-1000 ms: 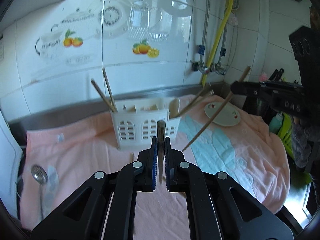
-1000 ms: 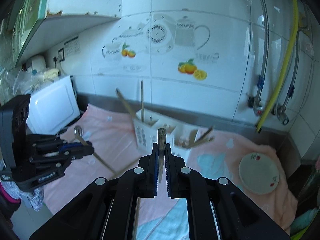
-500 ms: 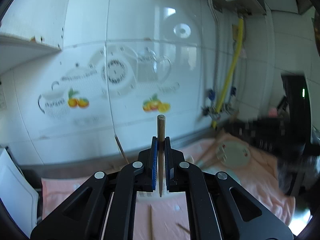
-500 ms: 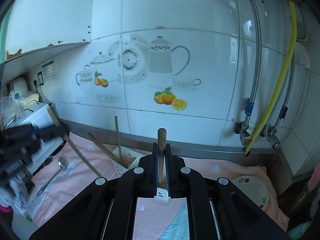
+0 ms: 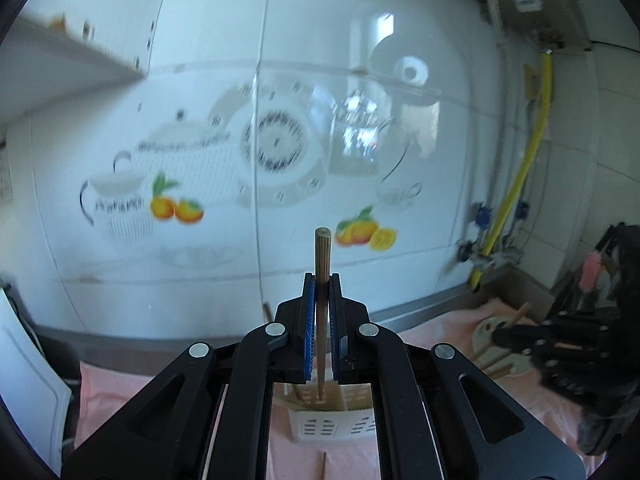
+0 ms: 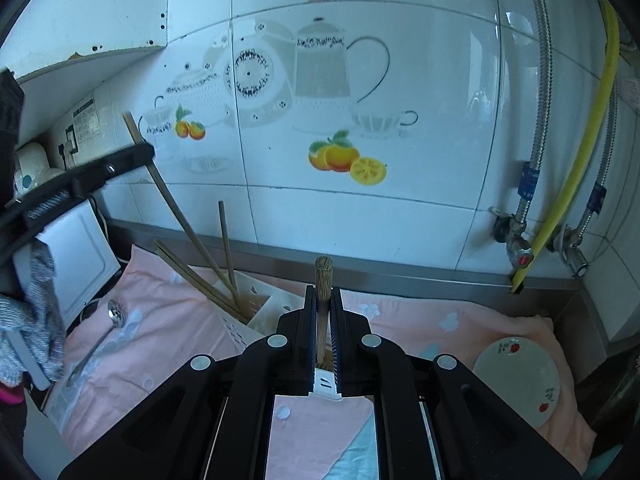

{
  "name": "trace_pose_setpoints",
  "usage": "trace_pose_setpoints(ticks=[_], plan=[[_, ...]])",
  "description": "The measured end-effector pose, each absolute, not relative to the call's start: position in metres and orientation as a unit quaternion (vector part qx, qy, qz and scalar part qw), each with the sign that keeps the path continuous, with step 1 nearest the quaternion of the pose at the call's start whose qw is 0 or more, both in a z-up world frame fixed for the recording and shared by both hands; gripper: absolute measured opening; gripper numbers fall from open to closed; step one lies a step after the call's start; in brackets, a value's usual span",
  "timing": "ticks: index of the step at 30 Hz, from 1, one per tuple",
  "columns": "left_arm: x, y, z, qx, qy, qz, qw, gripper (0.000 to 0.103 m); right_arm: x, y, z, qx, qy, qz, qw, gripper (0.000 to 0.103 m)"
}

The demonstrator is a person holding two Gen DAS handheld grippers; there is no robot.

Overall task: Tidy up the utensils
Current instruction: 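Carry both chopsticks upright to the white holder and lower them in, then open both tools to release the chopsticks into the holder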

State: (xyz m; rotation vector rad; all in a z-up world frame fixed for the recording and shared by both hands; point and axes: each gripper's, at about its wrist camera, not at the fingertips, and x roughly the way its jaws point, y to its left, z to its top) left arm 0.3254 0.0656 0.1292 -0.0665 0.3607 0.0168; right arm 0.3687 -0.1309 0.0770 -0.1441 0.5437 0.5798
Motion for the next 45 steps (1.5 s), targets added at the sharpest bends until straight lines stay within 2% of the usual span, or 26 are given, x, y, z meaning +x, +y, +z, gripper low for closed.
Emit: trace_pose_setpoints(ticks=[12,45], plan=[[0.341,0.079,0.093,-0.059,0.221,0.004,0.973,0.005,0.377,-0.131,0.064,-0.067,0.277,0.280,0.917,0.006],[0.350,0.088,0.076,-0.060,0.258,0.013,0.964,0.006,0.383,-0.128,0.053,-0.064,0.292,0.276,0.914,0.007]])
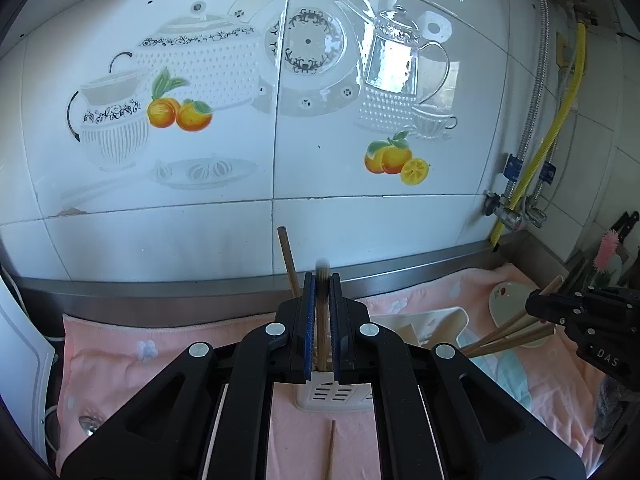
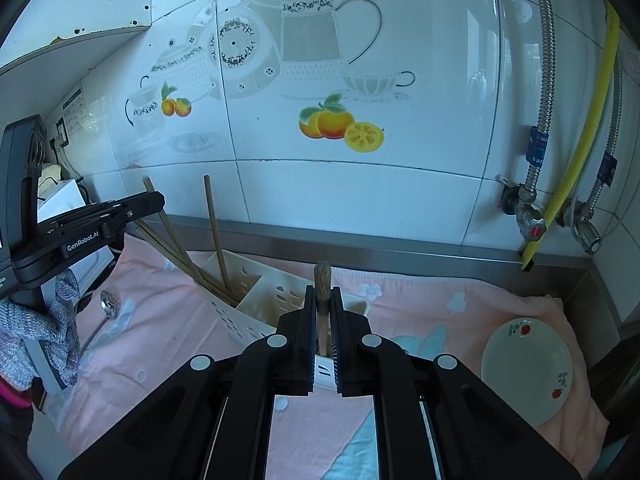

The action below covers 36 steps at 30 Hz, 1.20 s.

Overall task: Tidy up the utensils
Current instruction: 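Open both tools to release the chopsticks into the holder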

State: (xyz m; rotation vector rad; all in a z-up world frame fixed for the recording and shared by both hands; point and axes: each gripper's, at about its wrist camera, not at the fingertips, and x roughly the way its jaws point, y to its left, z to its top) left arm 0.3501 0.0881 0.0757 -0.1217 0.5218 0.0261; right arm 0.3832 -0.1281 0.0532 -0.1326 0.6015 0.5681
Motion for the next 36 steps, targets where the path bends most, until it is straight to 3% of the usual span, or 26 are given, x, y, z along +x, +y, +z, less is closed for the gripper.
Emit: trace_pose_setpoints(ticks=[11,14,23,25,27,29,31,33,36], plan=[[0.349,0.087,0.075,-0.059,0.260,0.014,0.964,0.006,0.382,-0.131,0.055,-0.060,0.288,0.275,0.915,0.009],[0.348,0.087,0.075,-0.057,0.259,0.013,0.964,0.007,0.380,-0.133,0.057,-0.056,0.286,0.274,0.916,0.017],[0.335,0.087,0.082,-0.051,0.254,0.016,0.966,0.008,0.368,-0.143,0.067,-0.047,0.273,0.269,0.922,0.026],[0.329,0.087,0.085,-0.051,0.252,0.016,0.966,0.012,0.364,-0.146,0.070,-0.046,0.269,0.270,0.924,0.029],[0.321,0.086,0.088,-0.051,0.246,0.018,0.968,0.021,0.355,-0.151,0.073,-0.046,0.261,0.268,0.926,0.034],[0.313,0.085,0.090,-0.051,0.242,0.017,0.969,0.024,0.346,-0.155,0.075,-0.044,0.256,0.269,0.927,0.034],[0.301,0.083,0.092,-0.047,0.237,0.018,0.970,0.028,0.336,-0.160,0.077,-0.043,0.250,0.271,0.928,0.041],[0.290,0.080,0.093,-0.044,0.232,0.017,0.972,0.040,0.323,-0.164,0.078,-0.045,0.242,0.271,0.930,0.042],[0.272,0.075,0.092,-0.037,0.224,0.015,0.974,0.046,0.309,-0.169,0.076,-0.045,0.238,0.273,0.931,0.046]])
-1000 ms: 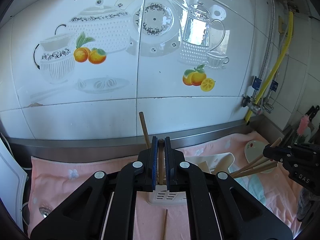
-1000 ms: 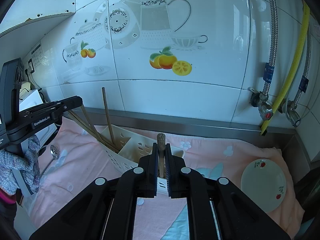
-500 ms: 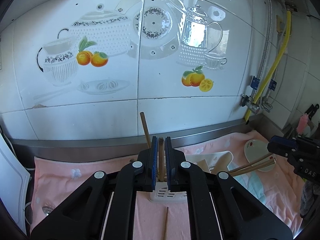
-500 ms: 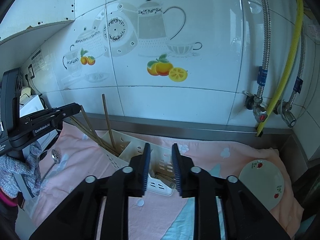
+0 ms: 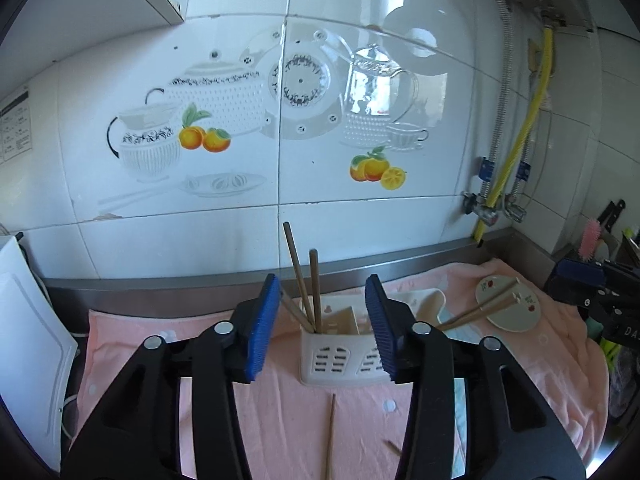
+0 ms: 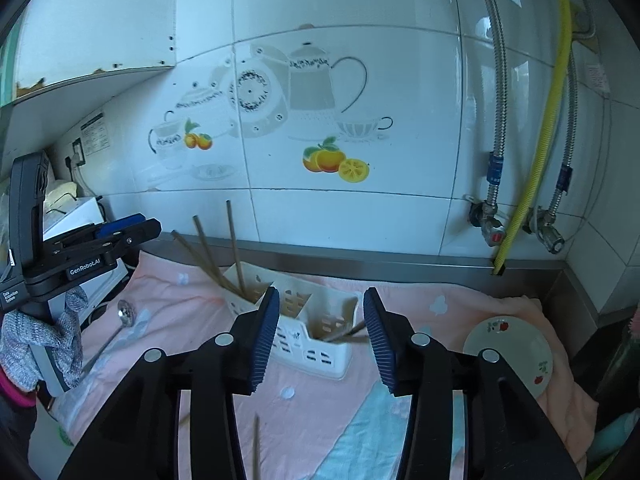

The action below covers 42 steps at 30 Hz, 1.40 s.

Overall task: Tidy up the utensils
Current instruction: 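Open both tools to release the chopsticks into the holder, then move both open tools back over the two remaining chopsticks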

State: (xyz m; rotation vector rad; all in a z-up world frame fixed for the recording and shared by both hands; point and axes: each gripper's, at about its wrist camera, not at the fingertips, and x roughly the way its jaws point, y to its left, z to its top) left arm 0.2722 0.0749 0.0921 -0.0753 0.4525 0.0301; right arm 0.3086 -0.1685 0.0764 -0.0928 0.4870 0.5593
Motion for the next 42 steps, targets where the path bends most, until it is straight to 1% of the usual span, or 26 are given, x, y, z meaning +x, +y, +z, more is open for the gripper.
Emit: trace_pose_setpoints(ticks=[3,5,9,10,13,16,18,21,25,26,27,29,31,32,37,42], plan=[[0.254,0.072,0.089,-0.033,0.220,0.014,0.975,0.052,0.292,-0.175,0.073,-0.042,0.235,0.278,0.931,0.048],[0.240,0.071,0.085,-0.031,0.219,0.013,0.975,0.054,0.281,-0.180,0.071,-0.038,0.230,0.279,0.932,0.051],[0.216,0.072,0.076,-0.033,0.217,0.013,0.976,0.061,0.260,-0.188,0.065,-0.040,0.221,0.277,0.934,0.054],[0.209,0.072,0.073,-0.030,0.215,0.015,0.976,0.061,0.252,-0.190,0.062,-0.043,0.217,0.277,0.935,0.056],[0.193,0.070,0.062,-0.025,0.216,0.021,0.976,0.066,0.235,-0.194,0.051,-0.043,0.215,0.282,0.934,0.057],[0.180,0.069,0.050,-0.027,0.223,0.018,0.974,0.068,0.220,-0.198,0.034,-0.040,0.222,0.288,0.930,0.057],[0.170,0.068,0.040,-0.026,0.226,0.021,0.974,0.072,0.212,-0.199,0.020,-0.040,0.228,0.289,0.929,0.060],[0.161,0.068,0.027,-0.026,0.231,0.024,0.972,0.074,0.200,-0.198,-0.004,-0.048,0.239,0.288,0.926,0.061],[0.152,0.070,0.005,-0.033,0.246,0.027,0.968,0.078,0.187,-0.198,-0.038,-0.052,0.260,0.293,0.918,0.068],[0.151,0.070,0.001,-0.031,0.248,0.029,0.968,0.080,0.185,-0.198,-0.046,-0.052,0.266,0.294,0.917,0.069],[0.149,0.070,-0.005,-0.028,0.252,0.034,0.967,0.083,0.181,-0.197,-0.055,-0.053,0.273,0.296,0.914,0.072],[0.144,0.070,-0.015,-0.025,0.259,0.040,0.965,0.083,0.176,-0.195,-0.071,-0.054,0.284,0.303,0.908,0.076],[0.140,0.071,-0.025,-0.025,0.267,0.039,0.963,0.085,0.170,-0.194,-0.084,-0.058,0.290,0.302,0.906,0.084],[0.138,0.071,-0.028,-0.026,0.270,0.038,0.962,0.086,0.166,-0.193,-0.091,-0.060,0.293,0.305,0.904,0.086],[0.128,0.075,-0.048,-0.040,0.284,0.040,0.957,0.088,0.153,-0.188,-0.118,-0.064,0.306,0.310,0.898,0.091],[0.118,0.078,-0.065,-0.049,0.294,0.045,0.953,0.089,0.141,-0.179,-0.142,-0.080,0.316,0.318,0.890,0.092]])
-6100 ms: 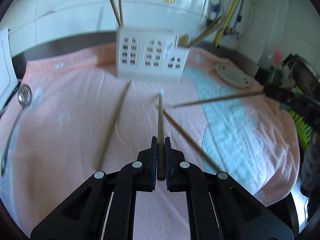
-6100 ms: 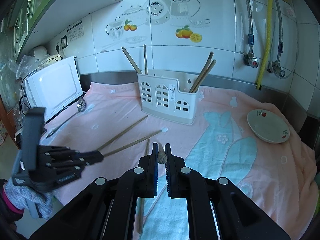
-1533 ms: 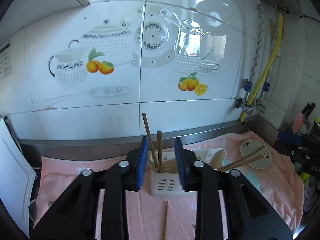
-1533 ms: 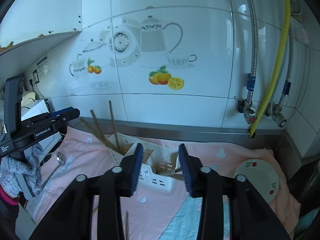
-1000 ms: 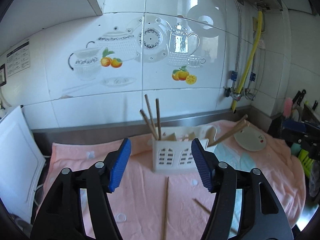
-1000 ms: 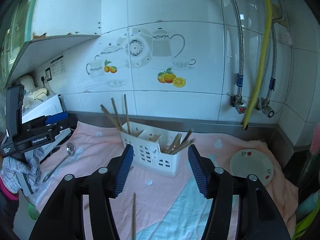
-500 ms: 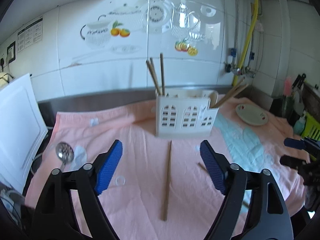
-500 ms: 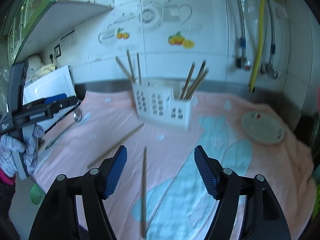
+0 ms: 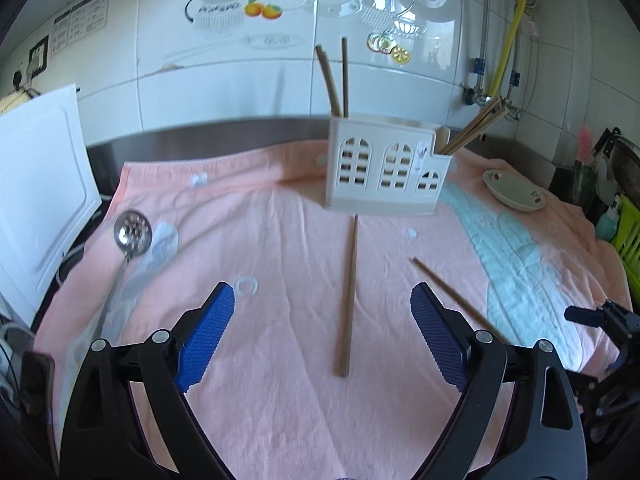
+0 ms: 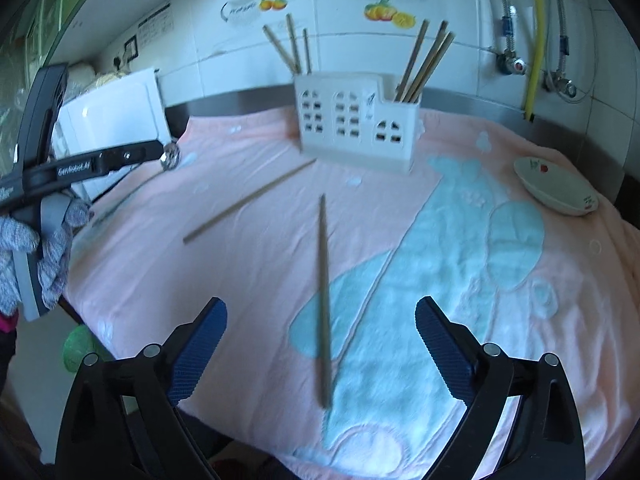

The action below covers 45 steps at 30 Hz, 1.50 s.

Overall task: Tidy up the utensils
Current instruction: 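Move both open tools back over the two remaining chopsticks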

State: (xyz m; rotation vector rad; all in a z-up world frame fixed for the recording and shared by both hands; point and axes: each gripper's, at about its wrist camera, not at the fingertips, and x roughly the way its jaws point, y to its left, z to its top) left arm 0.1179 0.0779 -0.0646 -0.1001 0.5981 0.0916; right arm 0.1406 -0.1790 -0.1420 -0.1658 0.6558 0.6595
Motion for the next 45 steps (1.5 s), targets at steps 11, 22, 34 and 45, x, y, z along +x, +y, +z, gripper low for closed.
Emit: trace_pose_setpoints(ticks=[11,22,34,45], plan=[[0.108,0.086,-0.088,-0.071,0.313,0.056,0.945,0.089,0.142,-0.176,-0.166,-0.059,0.336,0.330,0.880,0.088],[0.106,0.085,-0.099,-0.070,0.326,0.054,0.941,0.089,0.152,-0.176,-0.174,-0.050,0.358,0.326,0.873,0.052],[0.111,0.069,-0.113,-0.057,0.345,0.036,0.936,0.075,0.155,-0.178,-0.178,-0.054,0.355,0.305,0.882,0.020],[0.137,0.055,-0.131,-0.069,0.379,0.003,0.923,0.030,0.153,-0.177,-0.179,-0.074,0.344,0.290,0.890,0.007]])
